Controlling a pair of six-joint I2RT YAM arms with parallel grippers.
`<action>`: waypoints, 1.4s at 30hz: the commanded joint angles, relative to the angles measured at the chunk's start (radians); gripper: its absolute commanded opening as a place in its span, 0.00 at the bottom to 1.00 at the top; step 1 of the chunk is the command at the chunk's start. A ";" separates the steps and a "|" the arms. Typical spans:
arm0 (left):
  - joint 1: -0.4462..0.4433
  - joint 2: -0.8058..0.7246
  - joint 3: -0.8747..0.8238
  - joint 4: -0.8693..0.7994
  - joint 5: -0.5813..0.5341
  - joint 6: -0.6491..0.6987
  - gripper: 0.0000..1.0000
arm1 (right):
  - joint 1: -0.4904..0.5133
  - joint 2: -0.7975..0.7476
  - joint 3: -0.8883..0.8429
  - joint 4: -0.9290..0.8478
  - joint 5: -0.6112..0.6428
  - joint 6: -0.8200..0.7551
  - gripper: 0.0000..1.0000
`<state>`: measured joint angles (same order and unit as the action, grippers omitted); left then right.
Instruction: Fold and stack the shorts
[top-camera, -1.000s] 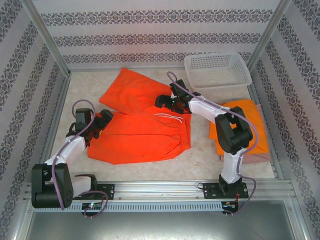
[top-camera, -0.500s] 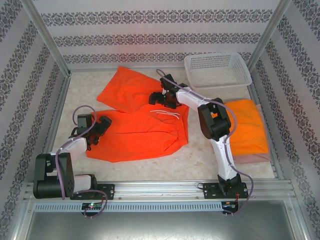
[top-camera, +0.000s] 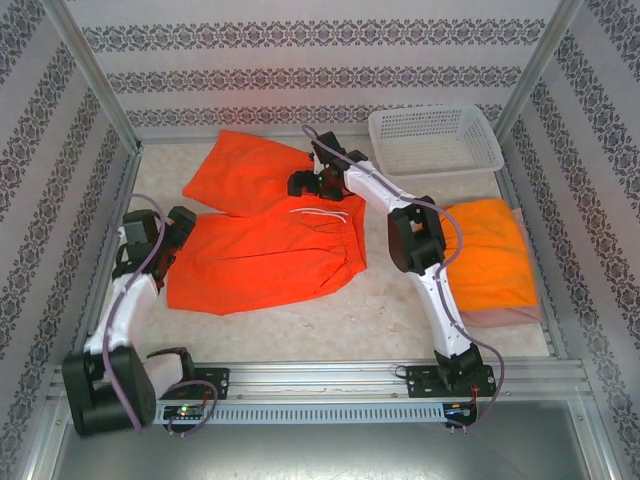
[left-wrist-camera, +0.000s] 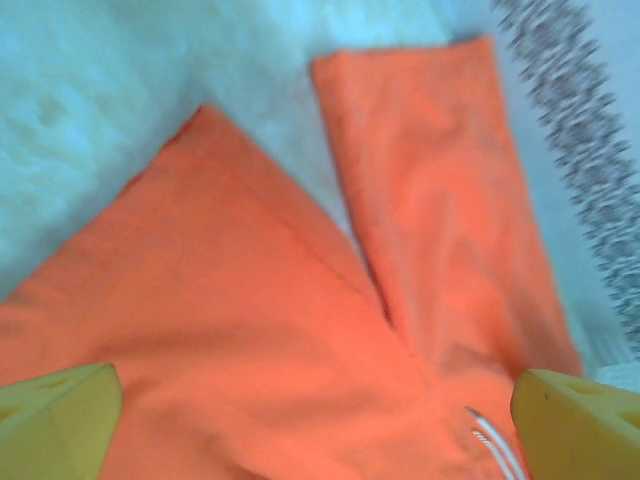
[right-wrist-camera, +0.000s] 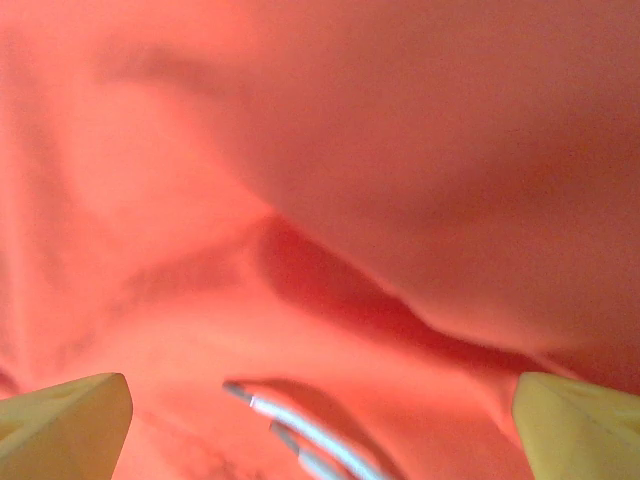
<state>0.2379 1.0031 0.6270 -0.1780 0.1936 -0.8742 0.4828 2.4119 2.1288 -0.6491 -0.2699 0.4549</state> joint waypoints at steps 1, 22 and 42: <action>0.007 -0.165 -0.022 -0.325 -0.109 -0.042 1.00 | 0.025 -0.253 -0.120 0.068 -0.003 -0.102 0.98; -0.025 -0.002 -0.155 -0.464 -0.099 -0.192 0.74 | 0.050 -1.092 -1.068 0.360 0.072 -0.316 0.98; -0.027 0.072 0.065 -0.385 -0.062 -0.045 0.00 | 0.266 -1.047 -1.260 0.155 0.387 -1.046 0.75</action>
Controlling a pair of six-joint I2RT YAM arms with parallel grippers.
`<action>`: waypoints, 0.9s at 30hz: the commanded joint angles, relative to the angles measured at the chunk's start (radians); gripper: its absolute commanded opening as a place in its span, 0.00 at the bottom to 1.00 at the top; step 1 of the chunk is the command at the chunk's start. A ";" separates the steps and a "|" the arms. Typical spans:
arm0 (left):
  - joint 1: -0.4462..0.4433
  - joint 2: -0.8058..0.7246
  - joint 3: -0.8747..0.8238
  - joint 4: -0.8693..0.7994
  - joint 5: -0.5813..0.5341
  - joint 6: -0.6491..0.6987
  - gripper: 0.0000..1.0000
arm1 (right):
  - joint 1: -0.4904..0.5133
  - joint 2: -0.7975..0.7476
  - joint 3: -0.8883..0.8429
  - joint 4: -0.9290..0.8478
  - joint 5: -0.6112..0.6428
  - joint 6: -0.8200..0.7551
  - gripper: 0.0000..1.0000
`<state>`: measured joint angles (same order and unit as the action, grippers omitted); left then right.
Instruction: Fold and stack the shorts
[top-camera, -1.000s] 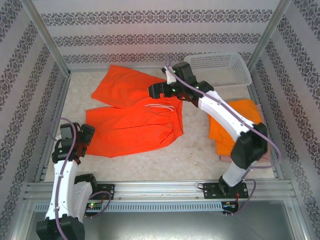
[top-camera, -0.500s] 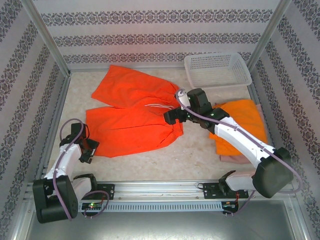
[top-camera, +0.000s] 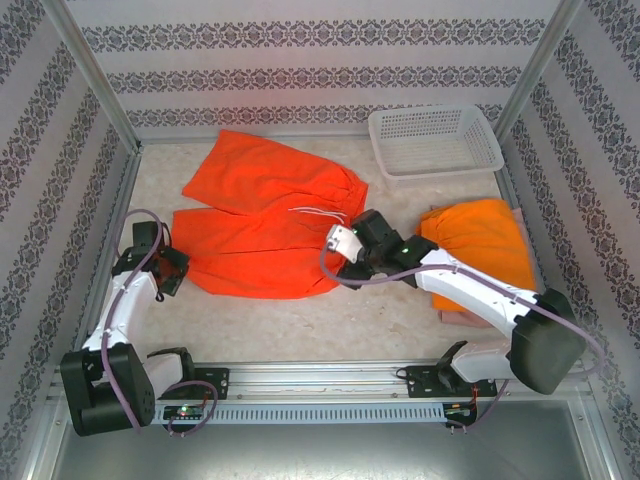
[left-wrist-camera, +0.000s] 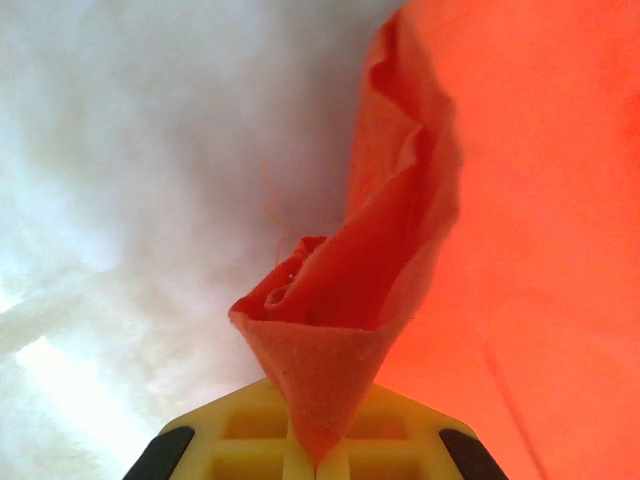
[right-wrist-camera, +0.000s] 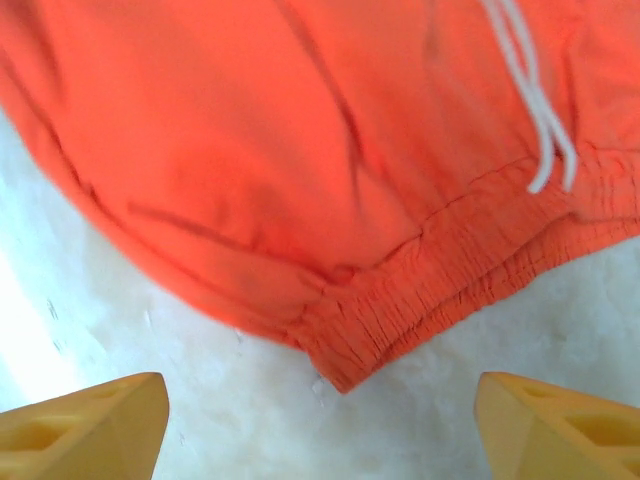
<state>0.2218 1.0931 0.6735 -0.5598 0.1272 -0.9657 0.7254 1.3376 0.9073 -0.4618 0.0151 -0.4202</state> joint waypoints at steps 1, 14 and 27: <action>-0.010 -0.022 0.021 -0.002 0.005 0.048 0.00 | 0.035 0.037 -0.053 -0.021 0.116 -0.198 0.74; -0.009 0.004 0.006 0.060 0.030 0.050 0.00 | 0.058 0.256 -0.062 0.185 0.250 -0.307 0.59; -0.003 -0.049 0.206 -0.123 -0.144 0.191 0.00 | 0.061 0.247 0.014 0.149 0.211 -0.258 0.00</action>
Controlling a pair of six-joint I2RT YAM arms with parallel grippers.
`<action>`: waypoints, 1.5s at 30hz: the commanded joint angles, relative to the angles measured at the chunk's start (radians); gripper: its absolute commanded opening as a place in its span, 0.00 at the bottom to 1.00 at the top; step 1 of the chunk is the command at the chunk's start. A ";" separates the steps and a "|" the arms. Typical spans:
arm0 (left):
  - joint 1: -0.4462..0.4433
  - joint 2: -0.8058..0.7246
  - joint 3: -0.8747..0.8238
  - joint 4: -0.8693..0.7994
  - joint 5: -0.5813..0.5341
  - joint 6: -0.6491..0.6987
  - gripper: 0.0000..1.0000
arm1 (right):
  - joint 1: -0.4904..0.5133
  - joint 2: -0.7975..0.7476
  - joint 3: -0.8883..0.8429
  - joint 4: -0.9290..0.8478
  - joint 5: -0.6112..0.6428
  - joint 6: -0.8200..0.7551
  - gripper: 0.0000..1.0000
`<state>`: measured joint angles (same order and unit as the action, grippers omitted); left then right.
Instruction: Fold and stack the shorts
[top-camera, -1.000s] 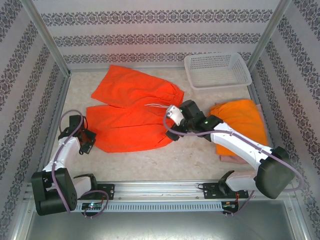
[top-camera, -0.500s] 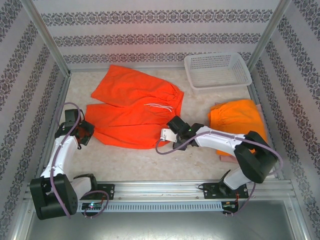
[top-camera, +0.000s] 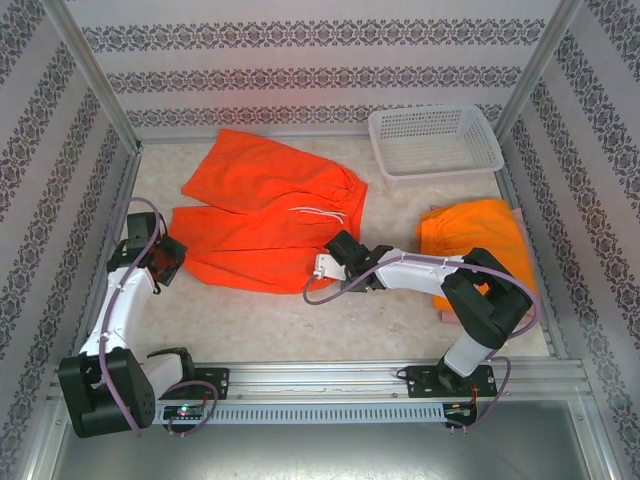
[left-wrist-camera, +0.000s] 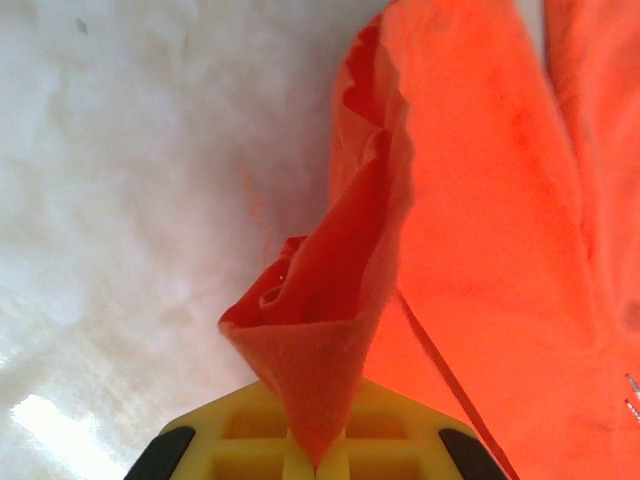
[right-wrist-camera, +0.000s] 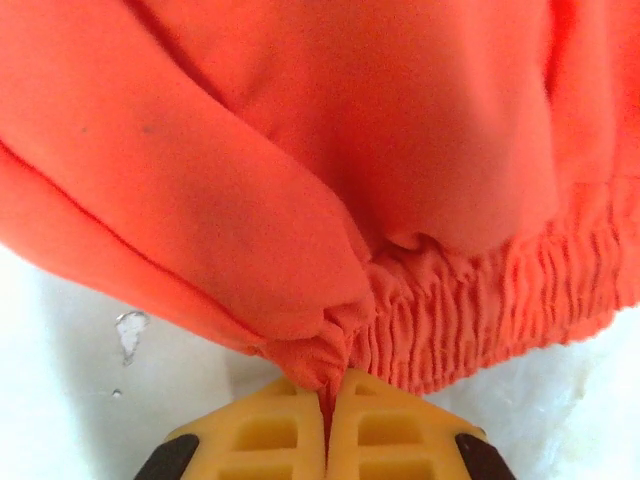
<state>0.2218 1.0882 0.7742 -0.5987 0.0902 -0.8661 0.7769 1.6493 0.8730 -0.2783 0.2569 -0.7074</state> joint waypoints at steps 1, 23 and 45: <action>0.002 -0.054 0.148 -0.129 -0.153 0.116 0.00 | 0.013 -0.095 0.062 -0.063 -0.057 0.041 0.00; -0.053 0.407 0.898 -0.237 -0.249 0.315 0.00 | -0.160 -0.107 0.350 -0.516 -0.659 0.406 0.00; -0.135 1.052 1.698 -0.421 -0.111 0.355 1.00 | -0.404 0.023 0.418 -0.328 -0.432 0.795 0.79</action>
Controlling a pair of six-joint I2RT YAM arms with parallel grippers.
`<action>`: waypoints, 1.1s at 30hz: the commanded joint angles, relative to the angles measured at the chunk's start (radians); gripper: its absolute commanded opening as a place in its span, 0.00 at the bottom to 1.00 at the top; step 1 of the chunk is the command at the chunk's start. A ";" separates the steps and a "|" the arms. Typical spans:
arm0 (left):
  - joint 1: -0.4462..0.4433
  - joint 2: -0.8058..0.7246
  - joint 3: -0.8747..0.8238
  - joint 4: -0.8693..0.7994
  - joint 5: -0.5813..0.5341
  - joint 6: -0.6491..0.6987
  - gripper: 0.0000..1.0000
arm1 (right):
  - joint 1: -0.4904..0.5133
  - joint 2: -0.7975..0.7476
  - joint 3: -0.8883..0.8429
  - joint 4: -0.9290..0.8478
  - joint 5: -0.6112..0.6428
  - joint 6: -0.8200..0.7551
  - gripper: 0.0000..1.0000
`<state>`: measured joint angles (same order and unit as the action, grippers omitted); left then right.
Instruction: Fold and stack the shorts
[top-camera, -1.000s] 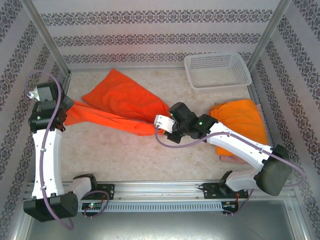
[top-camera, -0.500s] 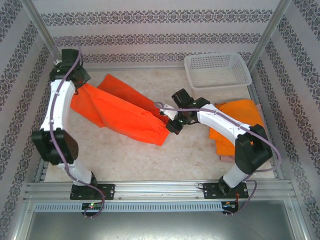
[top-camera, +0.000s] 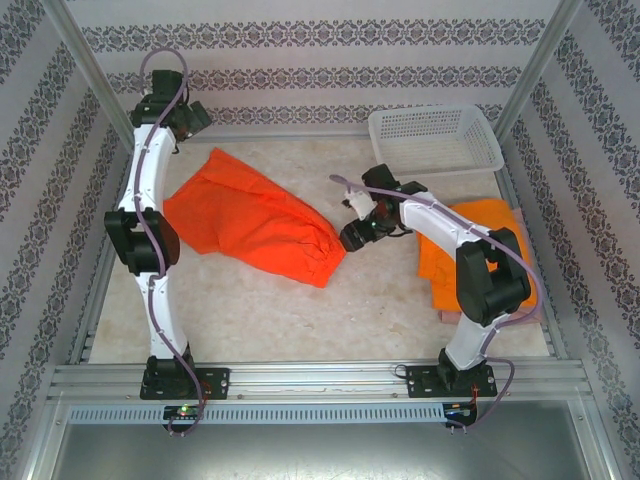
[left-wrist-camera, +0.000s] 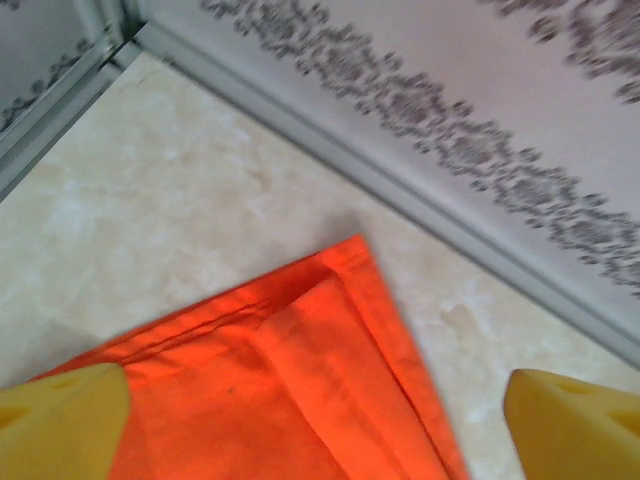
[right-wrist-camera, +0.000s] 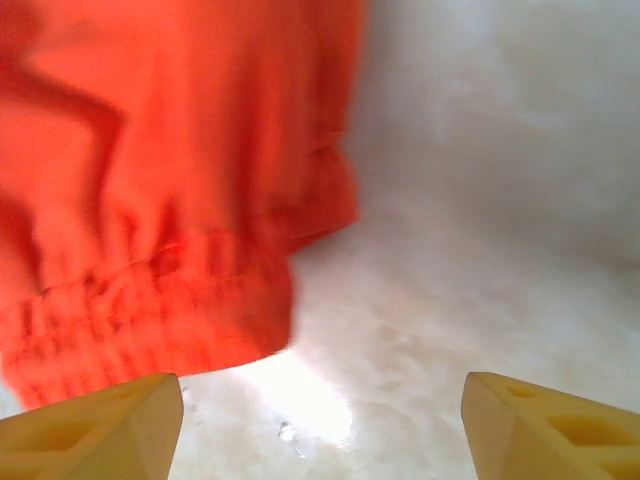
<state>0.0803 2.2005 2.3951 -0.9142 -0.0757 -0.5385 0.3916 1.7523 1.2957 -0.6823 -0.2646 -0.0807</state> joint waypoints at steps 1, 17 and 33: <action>0.006 -0.102 0.029 -0.105 0.078 0.026 1.00 | -0.020 -0.129 -0.034 0.118 0.085 0.217 0.82; 0.003 -0.485 -1.236 0.786 0.477 -0.183 1.00 | 0.390 -0.007 -0.069 0.400 -0.189 0.589 0.96; -0.036 -0.712 -1.699 0.773 0.340 -0.219 1.00 | 0.236 0.162 -0.069 0.042 -0.025 0.307 0.94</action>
<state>0.0708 1.5784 0.7769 -0.0685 0.3370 -0.7429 0.6640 1.8683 1.2022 -0.4702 -0.3927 0.3447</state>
